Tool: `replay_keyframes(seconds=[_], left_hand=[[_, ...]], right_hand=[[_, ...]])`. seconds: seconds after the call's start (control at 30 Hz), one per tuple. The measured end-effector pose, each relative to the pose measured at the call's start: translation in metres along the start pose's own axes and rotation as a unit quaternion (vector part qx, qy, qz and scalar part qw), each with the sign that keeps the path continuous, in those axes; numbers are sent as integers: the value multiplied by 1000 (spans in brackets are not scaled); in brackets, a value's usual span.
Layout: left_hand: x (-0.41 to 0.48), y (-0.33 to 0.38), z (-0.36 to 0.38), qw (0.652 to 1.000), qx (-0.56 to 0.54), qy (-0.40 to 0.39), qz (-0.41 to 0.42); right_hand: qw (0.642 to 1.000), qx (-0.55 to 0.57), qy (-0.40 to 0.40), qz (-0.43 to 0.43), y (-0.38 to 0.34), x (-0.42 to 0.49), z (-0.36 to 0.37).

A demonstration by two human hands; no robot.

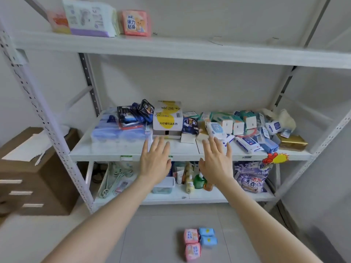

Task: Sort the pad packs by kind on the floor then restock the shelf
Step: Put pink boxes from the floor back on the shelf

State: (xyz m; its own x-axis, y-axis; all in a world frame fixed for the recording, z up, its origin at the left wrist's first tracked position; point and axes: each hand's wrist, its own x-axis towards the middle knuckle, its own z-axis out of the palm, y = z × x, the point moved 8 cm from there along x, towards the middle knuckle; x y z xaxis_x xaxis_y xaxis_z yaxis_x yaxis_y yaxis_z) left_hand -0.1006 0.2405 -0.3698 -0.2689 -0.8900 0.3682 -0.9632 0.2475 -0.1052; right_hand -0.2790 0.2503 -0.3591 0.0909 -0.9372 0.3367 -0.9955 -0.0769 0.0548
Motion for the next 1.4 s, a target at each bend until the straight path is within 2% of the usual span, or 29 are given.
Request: replay_keyframes(seconds=[0.3, 0.57, 0.8, 0.93, 1.4], left_hand=[[-94, 93, 122, 988, -44, -144, -32], [-173, 144, 224, 959, -46, -275, -51], [-198, 153, 310, 944, -60, -322, -45], [-199, 158, 384, 928, -50, -369, -20], [-223, 185, 636, 904, -41, -425, 20]], right_hand=[[991, 25, -127, 19, 50, -104, 111], [964, 22, -264, 16, 92, -190, 224], [935, 17, -353, 18, 98, -233, 328], [924, 12, -382, 22, 95, -237, 398], [883, 46, -467, 17, 94, -276, 655]])
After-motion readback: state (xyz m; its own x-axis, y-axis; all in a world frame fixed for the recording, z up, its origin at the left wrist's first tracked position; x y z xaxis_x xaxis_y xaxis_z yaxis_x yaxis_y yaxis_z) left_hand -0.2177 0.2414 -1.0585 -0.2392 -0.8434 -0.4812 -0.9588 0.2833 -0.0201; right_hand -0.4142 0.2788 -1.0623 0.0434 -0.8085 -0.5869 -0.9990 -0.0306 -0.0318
